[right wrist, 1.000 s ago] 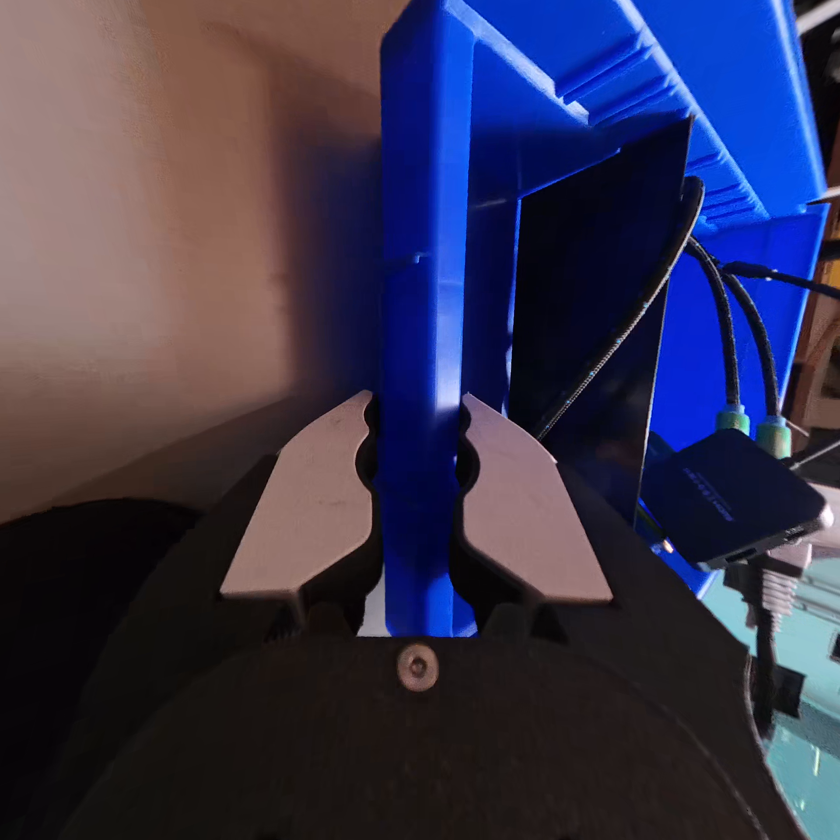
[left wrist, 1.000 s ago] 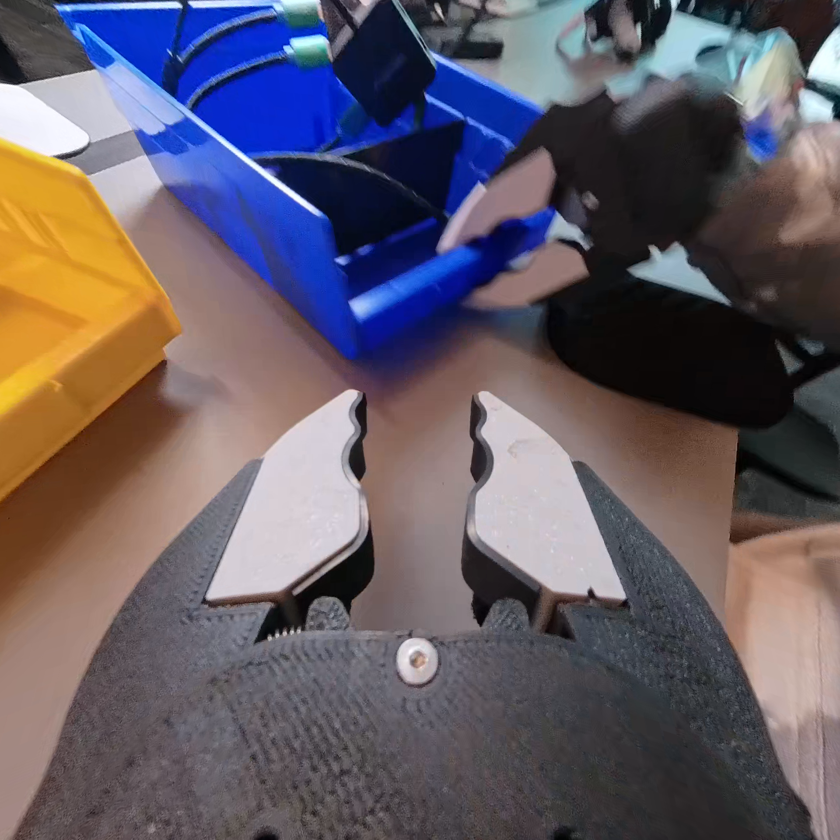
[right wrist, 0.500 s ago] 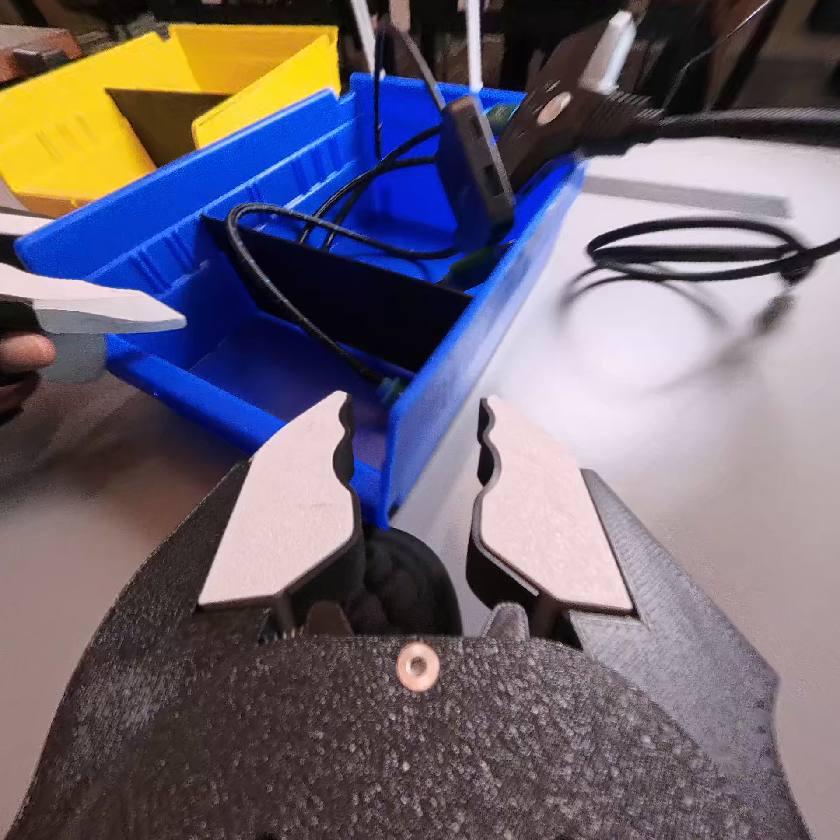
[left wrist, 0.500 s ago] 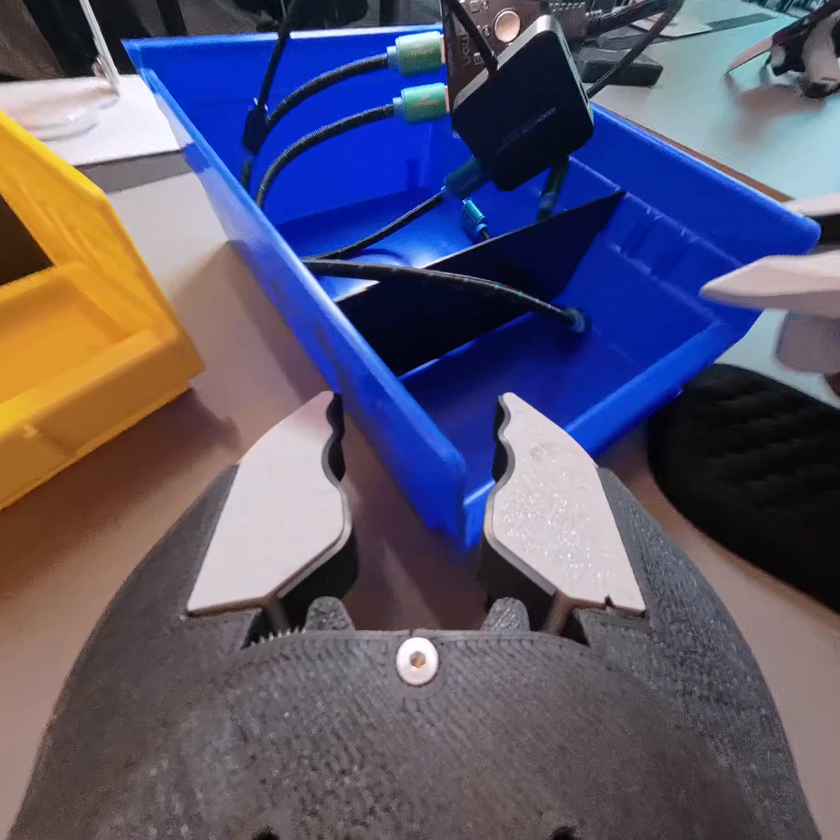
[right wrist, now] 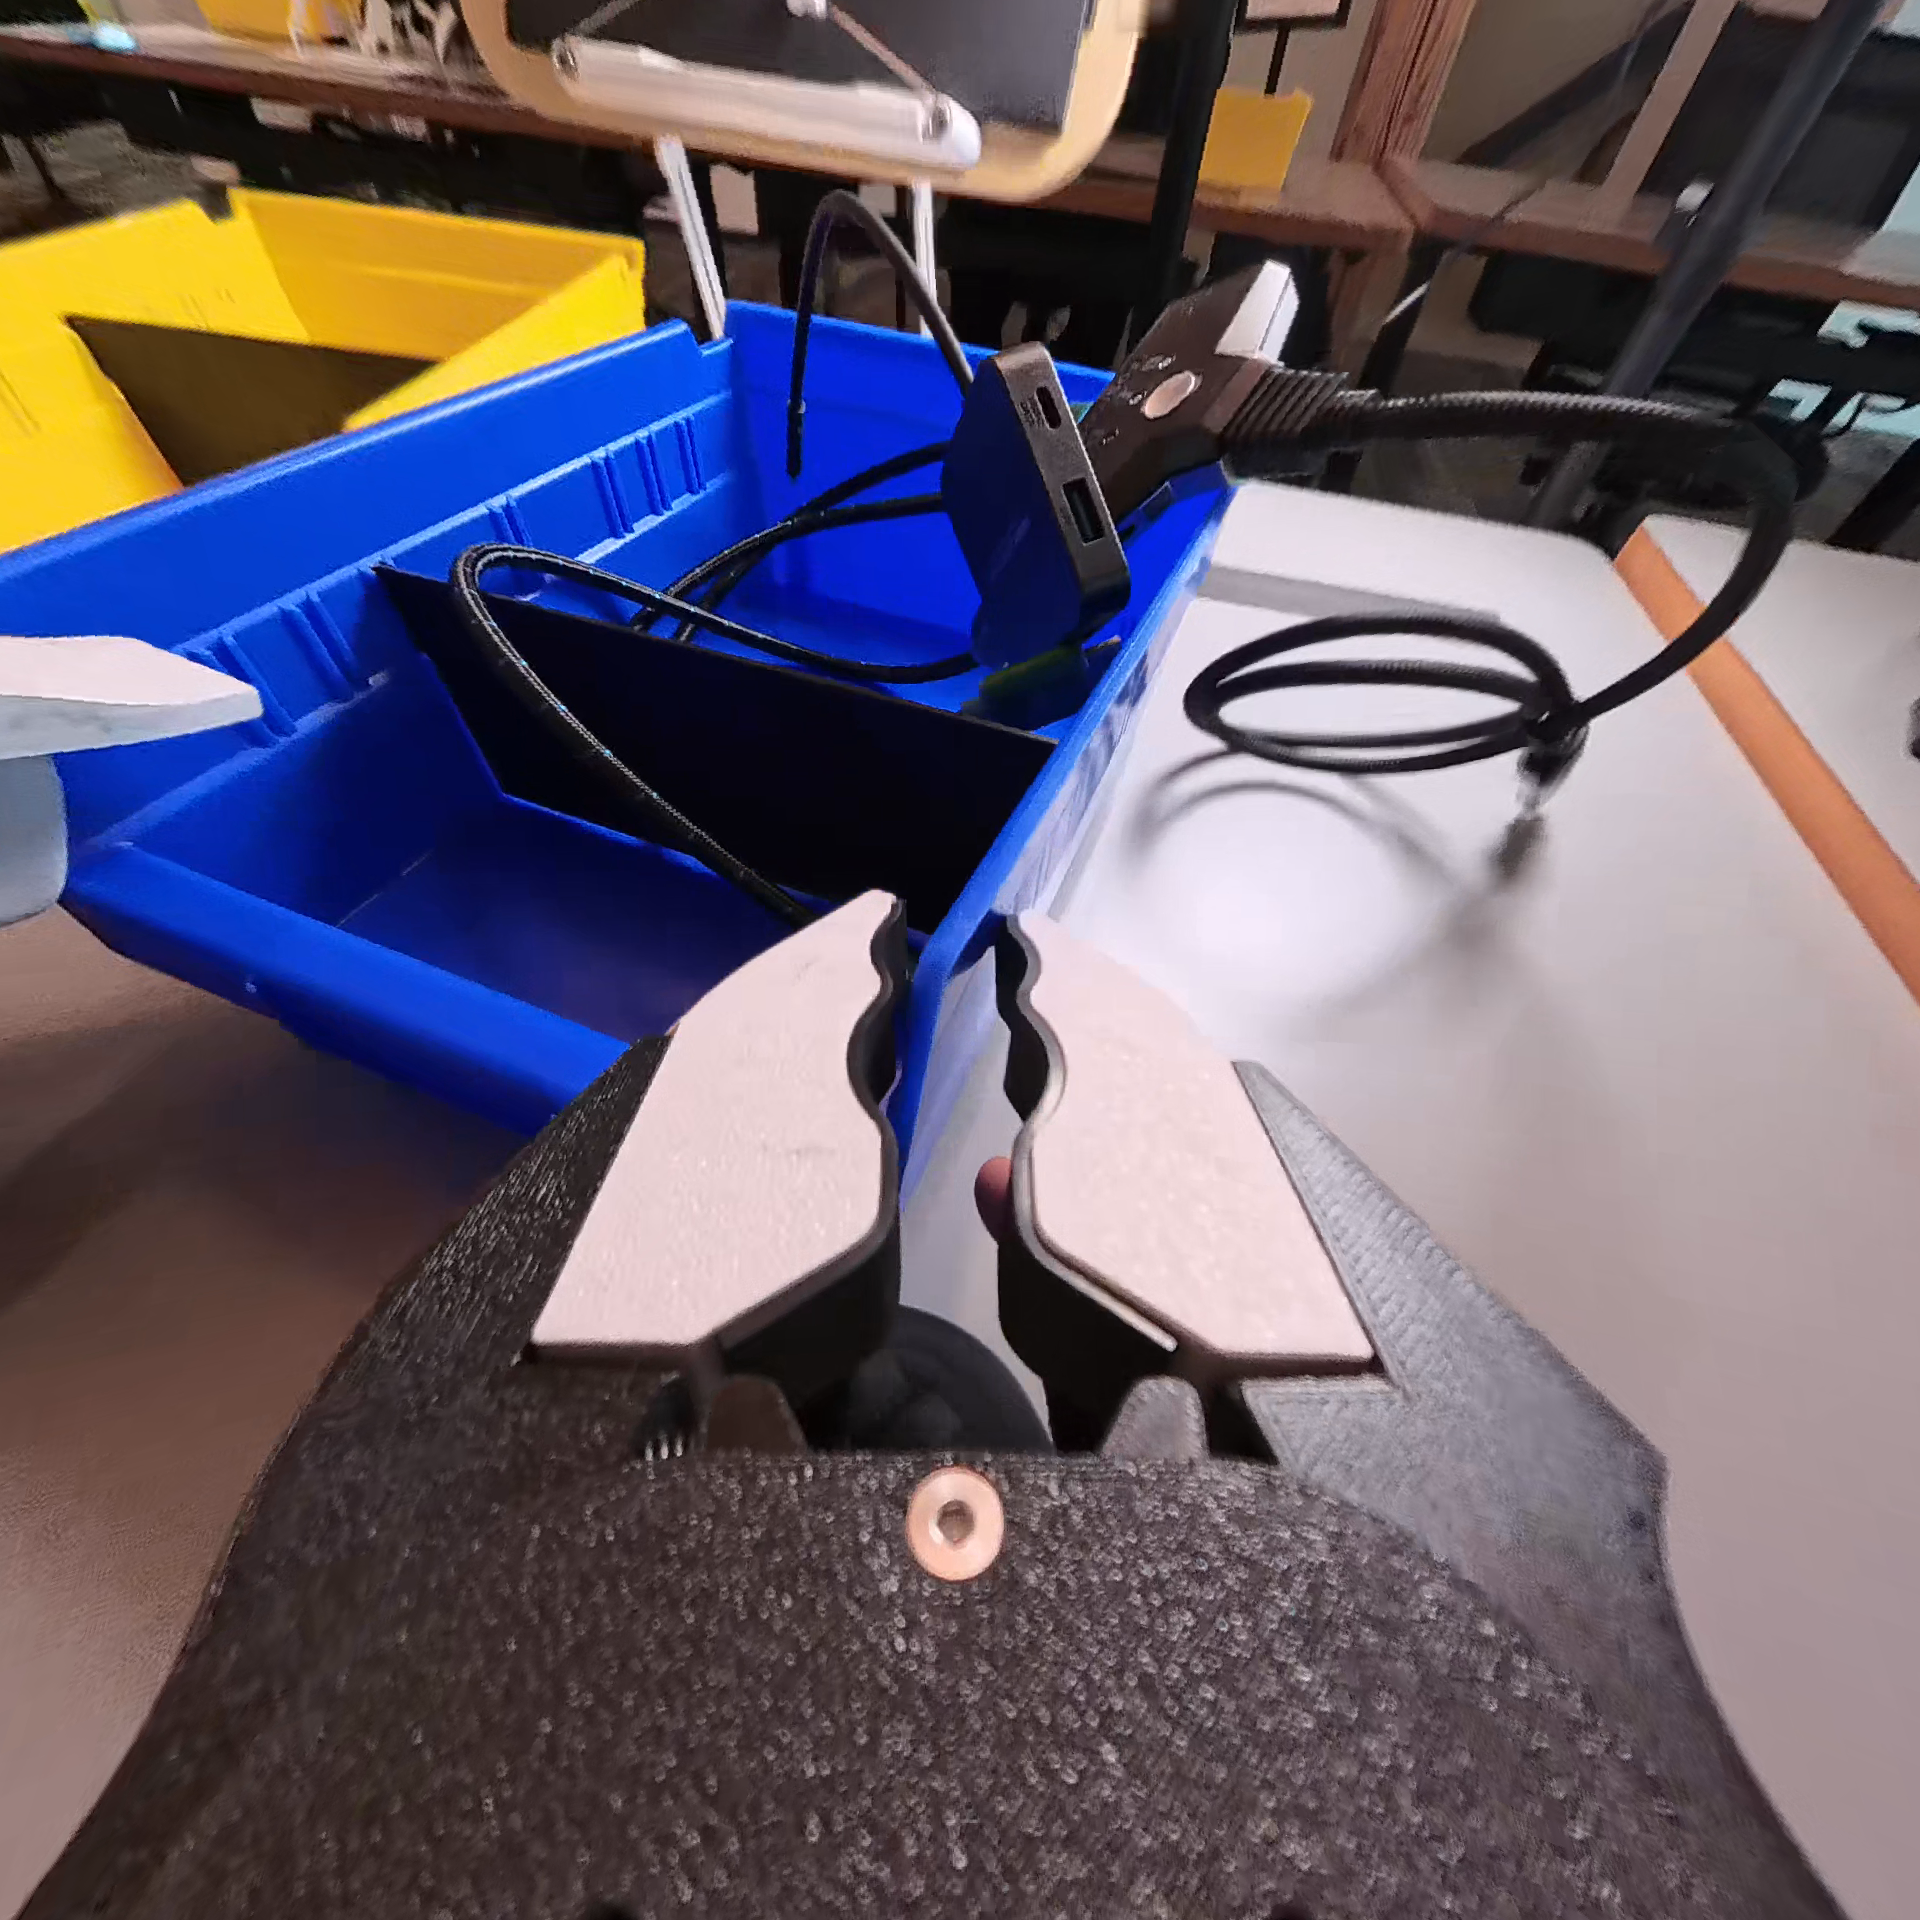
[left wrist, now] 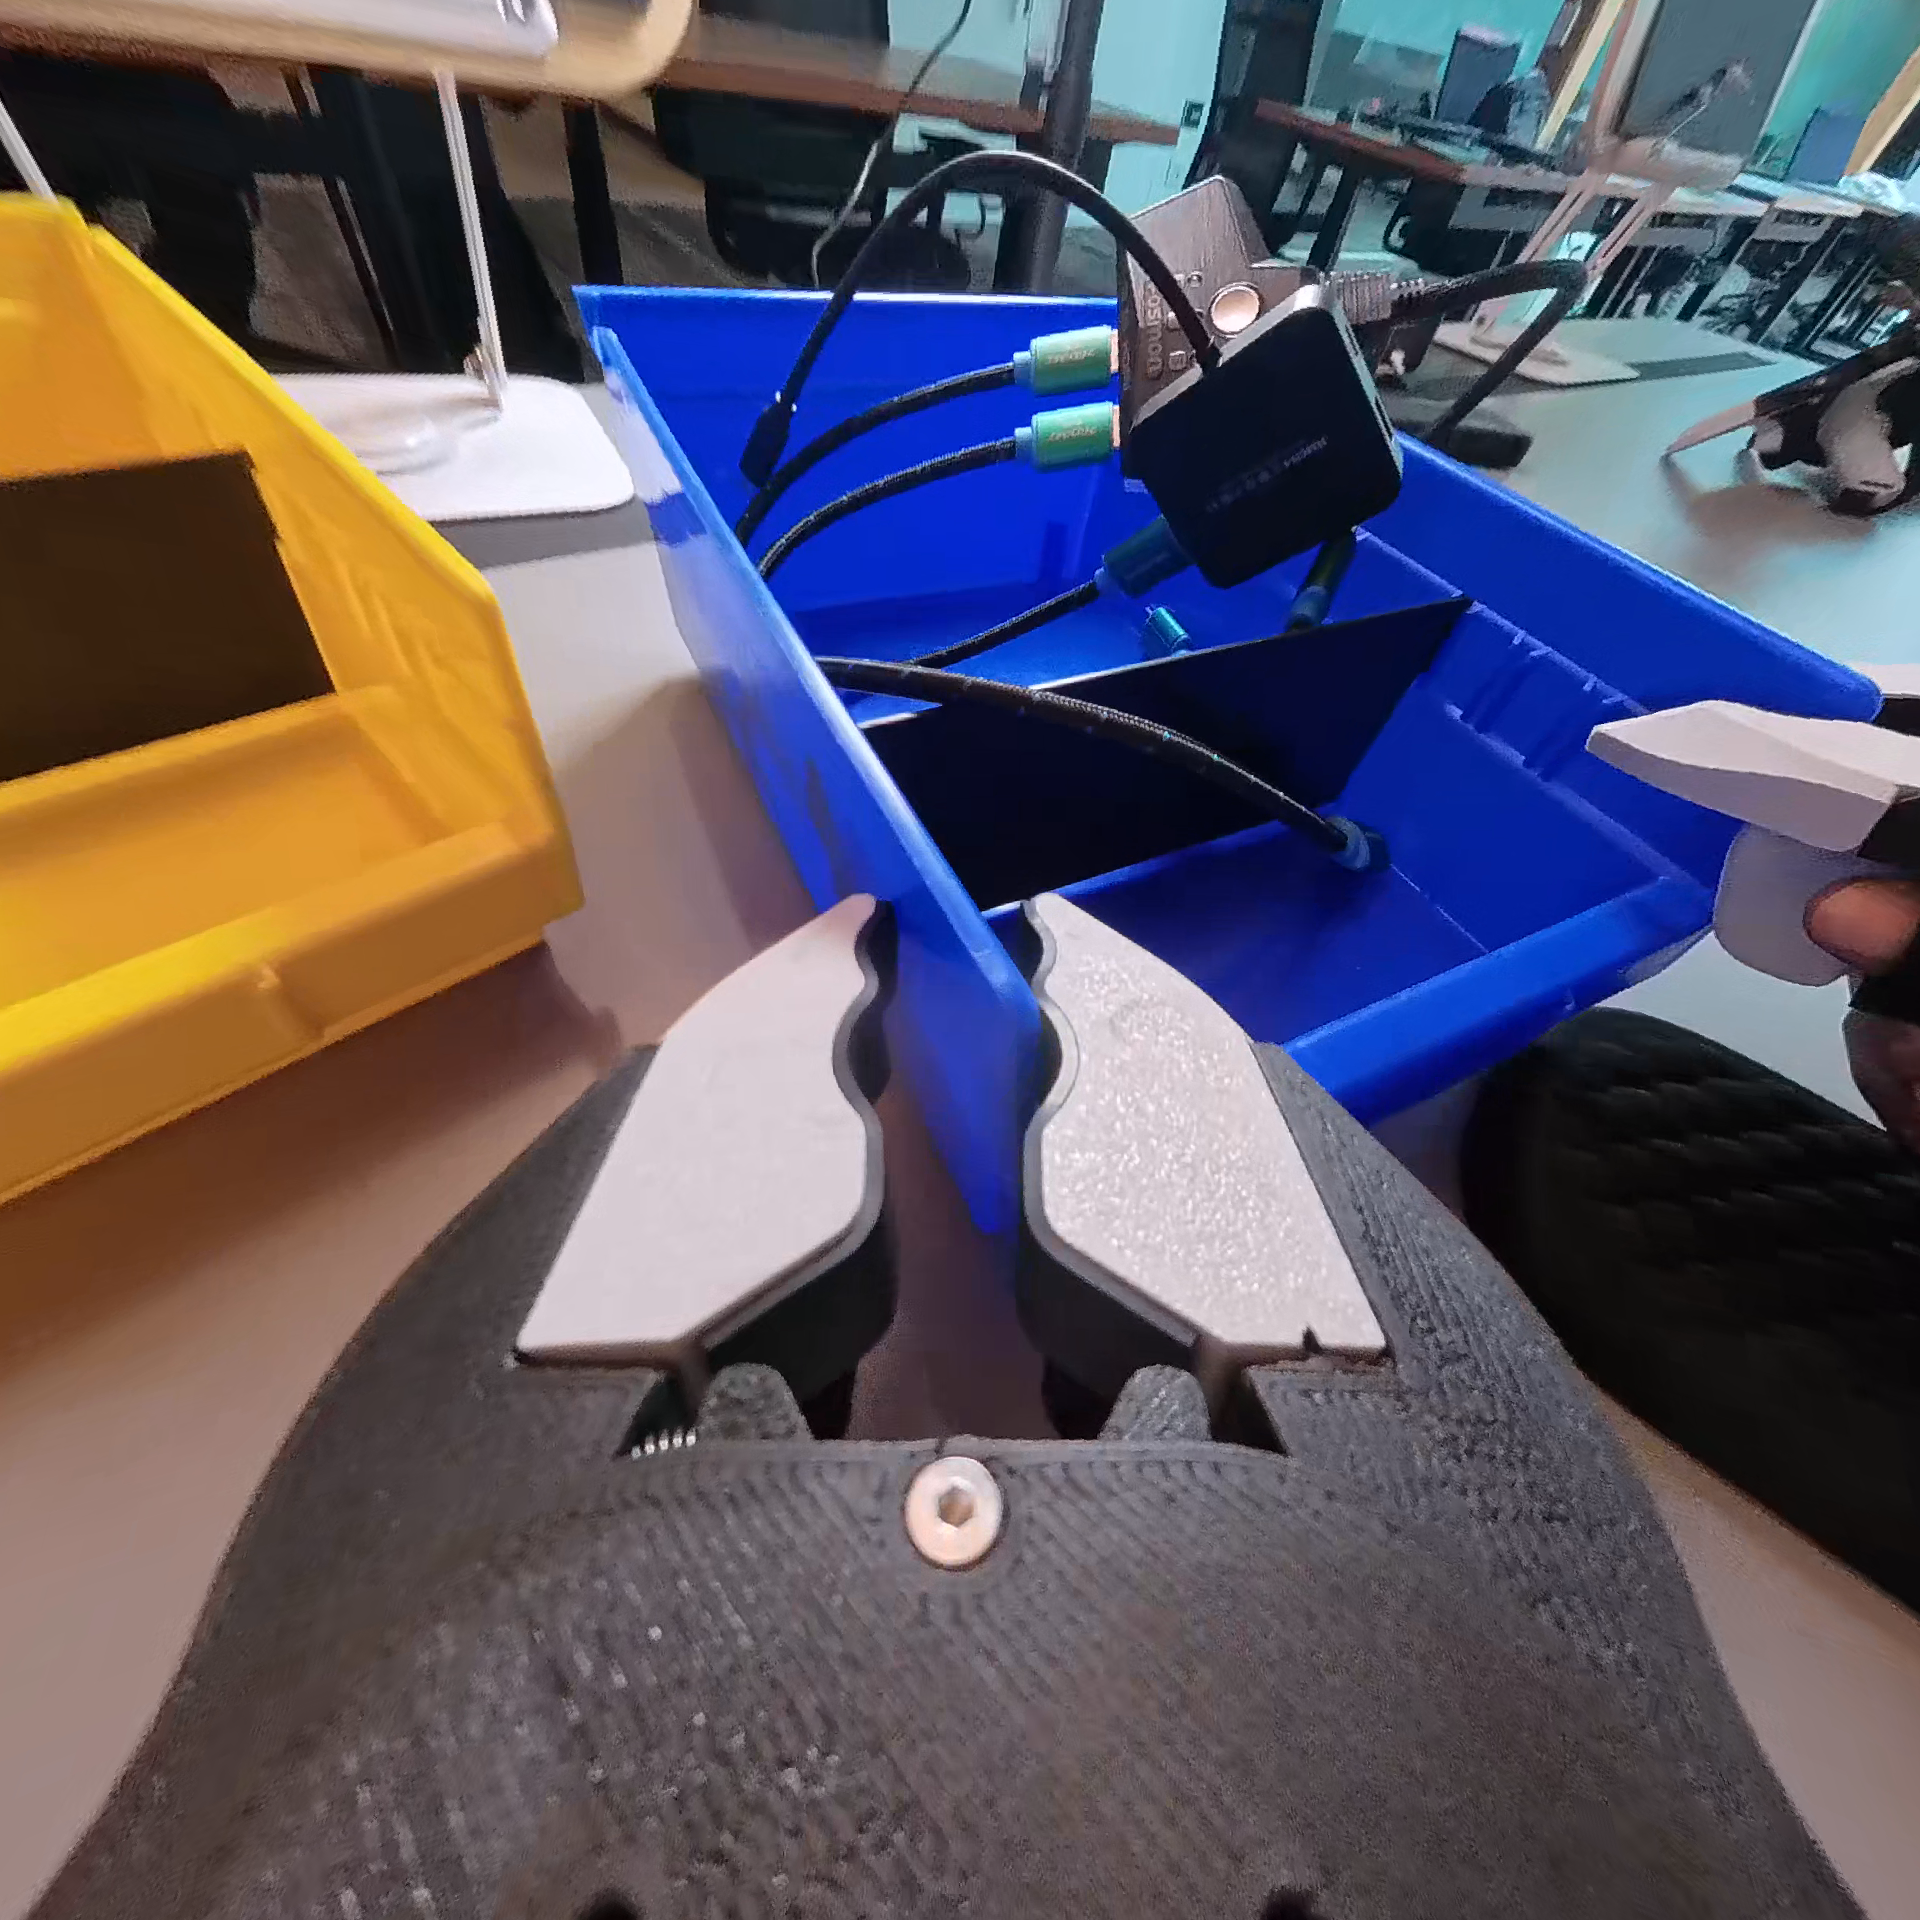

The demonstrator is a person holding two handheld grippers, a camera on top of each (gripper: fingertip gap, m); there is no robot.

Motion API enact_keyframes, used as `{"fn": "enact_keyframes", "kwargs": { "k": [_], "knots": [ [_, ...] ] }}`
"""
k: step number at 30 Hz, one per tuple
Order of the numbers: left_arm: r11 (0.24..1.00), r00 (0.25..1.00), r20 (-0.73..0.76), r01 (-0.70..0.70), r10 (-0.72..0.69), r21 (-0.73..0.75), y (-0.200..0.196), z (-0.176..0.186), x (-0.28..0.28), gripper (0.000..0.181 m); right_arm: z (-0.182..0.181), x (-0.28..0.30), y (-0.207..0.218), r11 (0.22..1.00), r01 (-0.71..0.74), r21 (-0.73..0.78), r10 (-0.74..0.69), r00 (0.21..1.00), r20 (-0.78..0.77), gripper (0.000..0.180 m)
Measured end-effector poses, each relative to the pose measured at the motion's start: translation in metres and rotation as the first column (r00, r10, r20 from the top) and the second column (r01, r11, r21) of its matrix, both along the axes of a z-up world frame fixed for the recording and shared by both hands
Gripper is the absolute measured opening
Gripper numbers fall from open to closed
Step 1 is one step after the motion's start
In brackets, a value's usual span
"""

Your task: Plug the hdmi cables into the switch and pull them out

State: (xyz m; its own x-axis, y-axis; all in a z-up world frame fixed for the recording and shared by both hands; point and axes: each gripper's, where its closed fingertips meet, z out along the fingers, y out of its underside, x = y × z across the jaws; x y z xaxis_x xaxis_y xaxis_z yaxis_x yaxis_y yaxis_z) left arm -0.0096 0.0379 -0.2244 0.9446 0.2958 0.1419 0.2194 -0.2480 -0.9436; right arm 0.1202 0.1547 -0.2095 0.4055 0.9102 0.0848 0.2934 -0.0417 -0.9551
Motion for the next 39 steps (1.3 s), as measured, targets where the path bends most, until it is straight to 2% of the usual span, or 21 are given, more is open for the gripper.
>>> {"fn": "enact_keyframes", "kwargs": {
  "k": [4,11,16,22,26,30,36,39],
  "knots": [
    [0.998,0.997,-0.078,-0.01,0.015,0.06,-0.02,0.035,0.004,0.021,0.036,0.005,-0.023,0.998,-0.014,0.057,0.018,0.996,-0.085,0.016],
    [0.982,0.976,-0.154,-0.135,0.155,0.133,-0.091,0.102,-0.026,0.019,0.104,-0.036,-0.09,0.978,-0.184,0.095,0.201,0.956,-0.214,0.018],
    [0.942,0.95,-0.098,-0.273,0.295,0.196,-0.175,0.126,-0.068,0.017,0.134,-0.097,-0.162,0.925,-0.354,0.139,0.378,0.899,-0.223,0.02],
    [0.841,0.849,-0.095,-0.488,0.52,0.234,-0.294,0.136,-0.113,0.015,0.146,-0.174,-0.262,0.824,-0.539,0.175,0.566,0.797,-0.209,0.019],
    [0.754,0.768,-0.043,-0.614,0.639,0.235,-0.366,0.118,-0.143,0.015,0.132,-0.228,-0.324,0.743,-0.651,0.155,0.669,0.725,-0.163,0.019],
    [0.717,0.734,0.03,-0.671,0.679,0.186,-0.408,0.074,-0.174,0.017,0.084,-0.275,-0.36,0.706,-0.703,0.09,0.708,0.704,-0.053,0.018],
    [0.716,0.721,0.109,-0.693,0.685,0.086,-0.416,0.003,-0.206,0.018,0.017,-0.312,-0.363,0.697,-0.717,0.026,0.715,0.697,0.055,0.018],
    [0.696,0.704,0.08,-0.71,0.706,0.11,-0.411,-0.002,-0.219,0.019,-0.012,-0.321,-0.356,0.676,-0.737,-0.027,0.732,0.666,0.147,0.021]
  ]
}}
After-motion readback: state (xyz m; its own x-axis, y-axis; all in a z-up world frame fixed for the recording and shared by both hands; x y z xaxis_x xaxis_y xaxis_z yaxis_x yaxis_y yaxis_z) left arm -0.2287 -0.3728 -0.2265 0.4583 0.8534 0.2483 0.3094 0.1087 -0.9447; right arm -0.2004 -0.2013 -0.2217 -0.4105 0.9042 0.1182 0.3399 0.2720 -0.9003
